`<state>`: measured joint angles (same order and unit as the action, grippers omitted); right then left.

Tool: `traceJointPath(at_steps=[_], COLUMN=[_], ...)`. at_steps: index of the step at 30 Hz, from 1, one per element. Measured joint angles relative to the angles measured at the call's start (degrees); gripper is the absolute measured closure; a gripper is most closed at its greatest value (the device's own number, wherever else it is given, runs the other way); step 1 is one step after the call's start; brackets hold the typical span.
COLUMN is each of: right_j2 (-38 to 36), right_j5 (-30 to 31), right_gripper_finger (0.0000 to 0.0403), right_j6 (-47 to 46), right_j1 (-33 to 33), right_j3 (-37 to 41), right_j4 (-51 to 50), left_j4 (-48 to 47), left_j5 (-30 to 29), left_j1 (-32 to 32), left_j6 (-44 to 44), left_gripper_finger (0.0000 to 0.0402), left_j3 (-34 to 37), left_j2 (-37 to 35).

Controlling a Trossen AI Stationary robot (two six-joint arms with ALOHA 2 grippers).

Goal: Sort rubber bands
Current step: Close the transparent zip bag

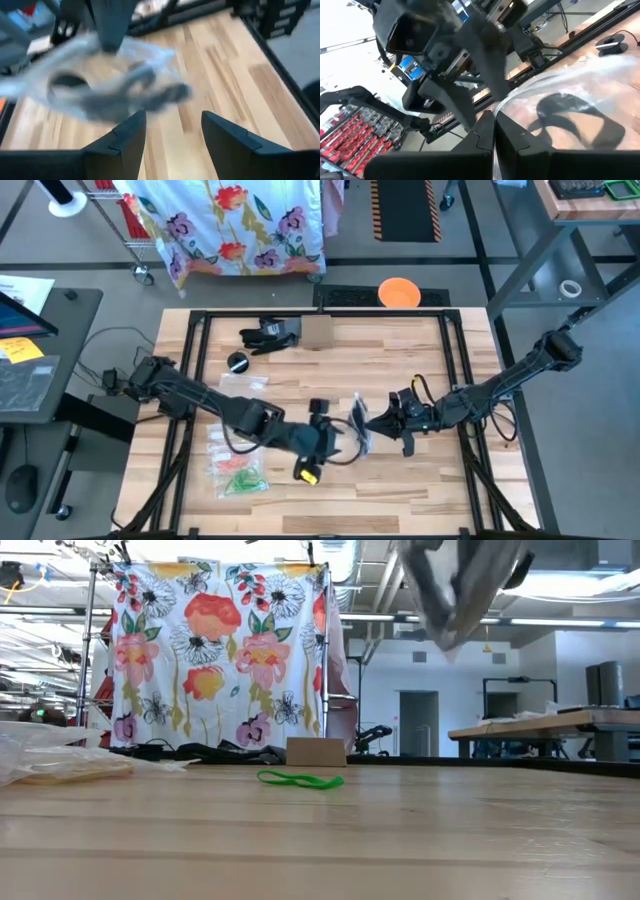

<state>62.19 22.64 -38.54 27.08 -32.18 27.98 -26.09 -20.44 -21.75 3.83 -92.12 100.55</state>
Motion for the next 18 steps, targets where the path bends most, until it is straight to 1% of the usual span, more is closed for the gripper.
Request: traceJointPath(at_steps=[2,4,7,9,11,13,16,18], right_j2=[0.0,0.0,0.0,0.0,0.0,0.4,1.7,2.9], right_j5=[0.0,-0.7,-1.8,-1.8,-1.8,-1.8,-1.9,-2.1], right_gripper_finger=[0.0403,0.0403,0.0403,0.0403,0.0403,0.0403,0.0403,0.0403], right_j6=[-0.3,-0.4,-0.4,-0.4,-0.6,-1.0,-2.0,-3.3], right_j1=[1.0,2.3,4.7,6.3,7.6,8.8,9.9,10.2], right_j3=[0.0,0.0,0.0,0.0,0.0,0.0,0.0,0.0], right_j4=[-0.5,-0.9,-0.8,-0.8,-0.8,-0.5,0.4,2.4], left_j4=[-3.9,-5.1,-0.5,5.5,16.3,31.4,55.4,70.0], left_j5=[-1.4,-3.9,-8.2,-8.5,-5.9,-1.1,9.4,15.2], left_j1=[-1.3,-2.7,-4.6,-5.1,-4.5,-3.2,0.1,2.7], left_j6=[-1.7,-2.9,-3.1,-2.8,-2.8,-2.3,-3.9,-6.3], left_gripper_finger=[0.0214,0.0214,0.0218,0.0223,0.0229,0.0234,0.024,0.0241], left_j3=[0.2,2.3,8.3,13.9,21.0,29.1,39.6,44.2], left_j2=[-1.0,-2.5,-4.8,-6.9,-9.2,-10.0,-8.3,-5.9])
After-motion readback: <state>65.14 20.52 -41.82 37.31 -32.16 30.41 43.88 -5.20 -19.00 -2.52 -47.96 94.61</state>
